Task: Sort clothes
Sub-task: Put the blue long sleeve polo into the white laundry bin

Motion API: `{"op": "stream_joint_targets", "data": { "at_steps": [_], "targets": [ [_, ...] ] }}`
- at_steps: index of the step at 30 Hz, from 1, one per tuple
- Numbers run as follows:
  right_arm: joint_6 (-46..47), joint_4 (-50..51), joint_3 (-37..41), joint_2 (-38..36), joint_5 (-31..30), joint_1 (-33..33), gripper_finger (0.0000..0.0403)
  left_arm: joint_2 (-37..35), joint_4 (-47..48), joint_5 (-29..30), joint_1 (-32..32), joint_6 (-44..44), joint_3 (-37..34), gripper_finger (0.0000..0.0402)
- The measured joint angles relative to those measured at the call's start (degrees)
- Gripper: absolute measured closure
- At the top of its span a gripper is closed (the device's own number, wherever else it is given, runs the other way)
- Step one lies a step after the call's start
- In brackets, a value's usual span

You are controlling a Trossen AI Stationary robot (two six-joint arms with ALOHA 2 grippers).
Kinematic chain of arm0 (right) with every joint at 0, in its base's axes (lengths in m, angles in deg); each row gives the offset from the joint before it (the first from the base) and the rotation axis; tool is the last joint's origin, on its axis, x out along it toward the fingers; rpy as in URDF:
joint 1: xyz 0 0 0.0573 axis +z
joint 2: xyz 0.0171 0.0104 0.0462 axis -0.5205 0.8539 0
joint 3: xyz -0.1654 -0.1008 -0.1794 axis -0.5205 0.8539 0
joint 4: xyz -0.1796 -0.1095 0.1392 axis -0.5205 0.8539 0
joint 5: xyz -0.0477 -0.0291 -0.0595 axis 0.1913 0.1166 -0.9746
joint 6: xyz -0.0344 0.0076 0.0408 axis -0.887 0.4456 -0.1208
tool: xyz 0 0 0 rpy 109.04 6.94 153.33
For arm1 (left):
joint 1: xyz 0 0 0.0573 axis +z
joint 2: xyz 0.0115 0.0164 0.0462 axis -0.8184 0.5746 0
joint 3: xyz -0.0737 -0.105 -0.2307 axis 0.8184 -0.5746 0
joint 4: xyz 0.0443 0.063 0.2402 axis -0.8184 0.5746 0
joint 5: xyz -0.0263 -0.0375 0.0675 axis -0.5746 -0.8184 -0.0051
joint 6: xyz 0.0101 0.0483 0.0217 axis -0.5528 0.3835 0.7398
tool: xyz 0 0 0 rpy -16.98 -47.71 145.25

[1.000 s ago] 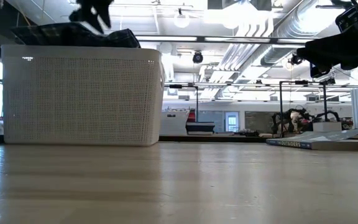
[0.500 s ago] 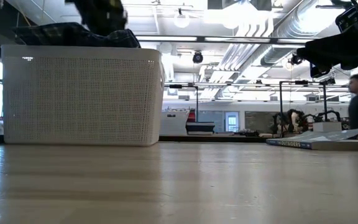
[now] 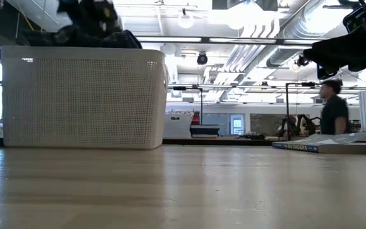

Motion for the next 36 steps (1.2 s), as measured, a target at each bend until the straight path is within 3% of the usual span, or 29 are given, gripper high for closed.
{"op": "stream_joint_targets", "data": {
  "at_steps": [4,7,9,11,14,16,19,23,25,29,36],
  "targets": [
    [-0.02,0.0,0.01,0.0,0.02,0.0,0.0291,-4.47,2.58,-3.69,-1.8,-6.48,7.66,0.0399],
    [0.0,0.0,-0.01,0.0,0.0,0.0,0.0291,-7.86,4.52,-11.45,-3.35,-12.44,9.36,0.0399],
    [-0.01,0.0,0.0,0.0,0.0,0.0,0.0291,-9.02,9.44,-12.97,-4.53,-13.47,9.37,0.0399],
    [-0.01,0.0,0.0,0.0,0.01,0.0,0.0291,-8.76,16.01,-9.14,-5.18,-11.85,8.5,0.0399],
    [0.0,0.0,0.0,0.0,0.01,0.0,0.0291,-7.42,16.64,4.04,-5.08,-9.46,3.55,0.0399],
    [0.0,0.0,-0.01,0.0,0.0,0.0,0.0291,-6.06,11.38,12.19,-4.34,-8.13,-0.82,0.0399],
    [-0.01,0.0,0.0,0.0,0.01,0.0,0.0291,-2.49,-1.47,14.67,-2.13,-5.19,-7.63,0.0399],
    [-0.01,0.0,0.0,0.0,0.0,0.0,0.0291,4.21,-17.51,11.17,-0.63,3.76,-14.87,0.0399],
    [0.0,0.0,-0.01,0.0,0.02,0.0,0.0291,6.67,-18.28,10.58,-0.39,6.19,-14.69,0.0399],
    [-0.01,0.0,0.01,0.0,0.02,0.0,0.0291,6.64,-12.96,6.57,-0.13,4.85,-10.03,0.0395],
    [-0.01,0.0,-0.01,0.0,0.01,0.0,0.0291,-1.87,-6.0,-5.8,-0.53,5.16,5.96,0.0357]
  ]
}}
